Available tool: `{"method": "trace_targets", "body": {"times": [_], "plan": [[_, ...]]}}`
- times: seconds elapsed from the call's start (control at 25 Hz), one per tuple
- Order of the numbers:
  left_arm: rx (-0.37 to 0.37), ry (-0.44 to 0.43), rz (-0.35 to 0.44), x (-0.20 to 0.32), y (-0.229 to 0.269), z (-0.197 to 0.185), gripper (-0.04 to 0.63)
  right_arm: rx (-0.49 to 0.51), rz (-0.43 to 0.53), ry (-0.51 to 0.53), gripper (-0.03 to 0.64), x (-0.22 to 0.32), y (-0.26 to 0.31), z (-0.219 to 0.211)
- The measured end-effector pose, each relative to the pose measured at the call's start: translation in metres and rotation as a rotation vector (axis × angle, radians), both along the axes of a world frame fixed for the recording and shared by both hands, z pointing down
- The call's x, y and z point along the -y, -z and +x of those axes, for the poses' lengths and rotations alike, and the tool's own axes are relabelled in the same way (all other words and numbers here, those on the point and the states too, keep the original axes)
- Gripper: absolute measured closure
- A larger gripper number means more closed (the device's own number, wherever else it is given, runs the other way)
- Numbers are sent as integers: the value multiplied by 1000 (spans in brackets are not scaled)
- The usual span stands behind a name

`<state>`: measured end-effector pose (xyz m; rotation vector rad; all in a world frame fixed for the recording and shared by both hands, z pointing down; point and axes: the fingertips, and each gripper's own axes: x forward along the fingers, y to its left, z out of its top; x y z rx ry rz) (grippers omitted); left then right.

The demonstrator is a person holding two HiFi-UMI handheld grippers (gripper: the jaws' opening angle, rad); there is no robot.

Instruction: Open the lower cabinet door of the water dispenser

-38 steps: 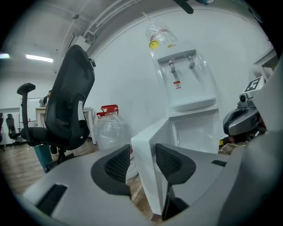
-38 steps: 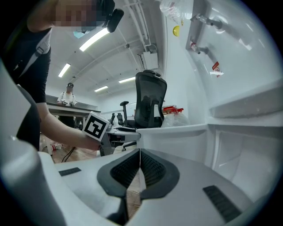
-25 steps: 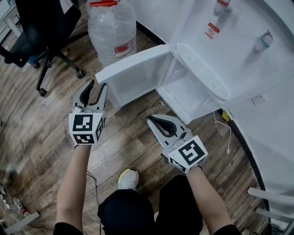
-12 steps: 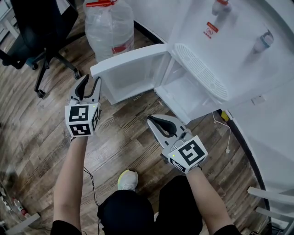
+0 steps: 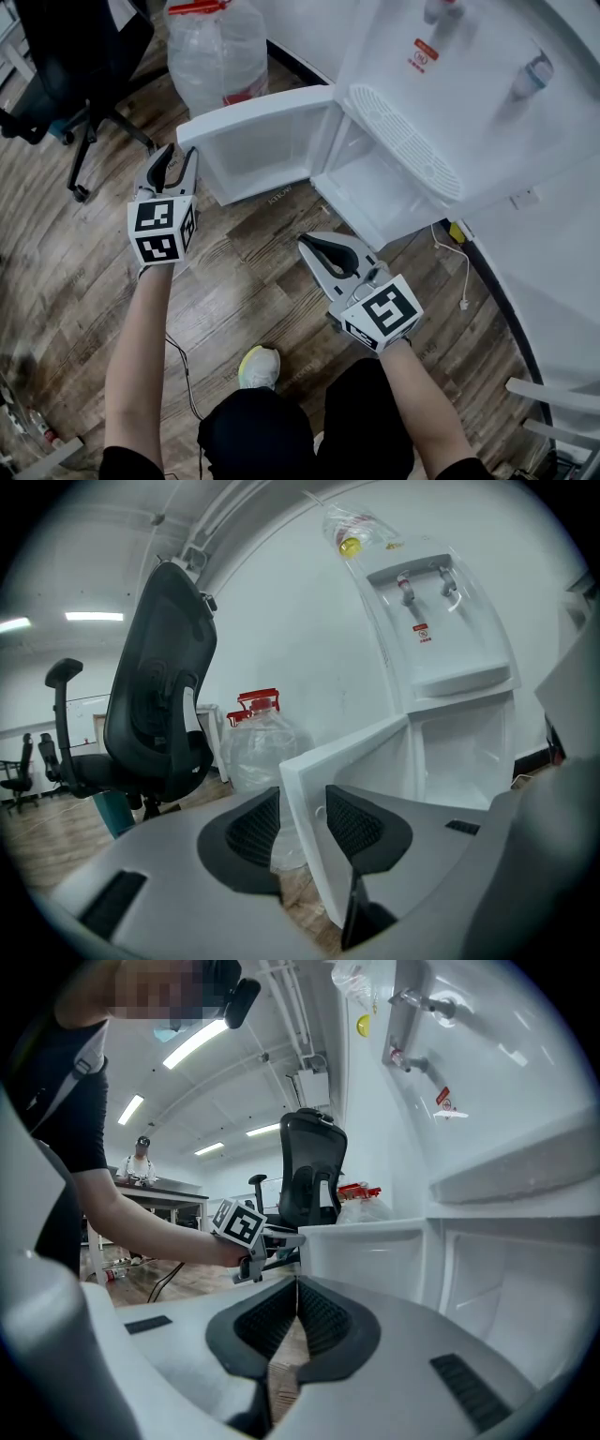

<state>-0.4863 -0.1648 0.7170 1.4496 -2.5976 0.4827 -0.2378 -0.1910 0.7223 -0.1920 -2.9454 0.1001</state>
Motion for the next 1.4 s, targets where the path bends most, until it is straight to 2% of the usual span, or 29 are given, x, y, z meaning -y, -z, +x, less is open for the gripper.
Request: {"method": "trace_targets", "body": {"times": [0.52, 0.96, 1.12, 1.4], "plan": [[47, 21, -64, 0, -4, -5, 429, 6, 7, -20, 591, 5, 4, 18], [33, 14, -76, -13, -6, 31, 444, 25, 18, -66, 591, 14, 14, 51], [18, -22, -74, -8, -5, 55, 477, 28, 20, -81, 591, 16, 19, 64], [-27, -169, -66, 15, -4, 122, 529, 44, 7, -117, 591, 26, 25, 85]]}}
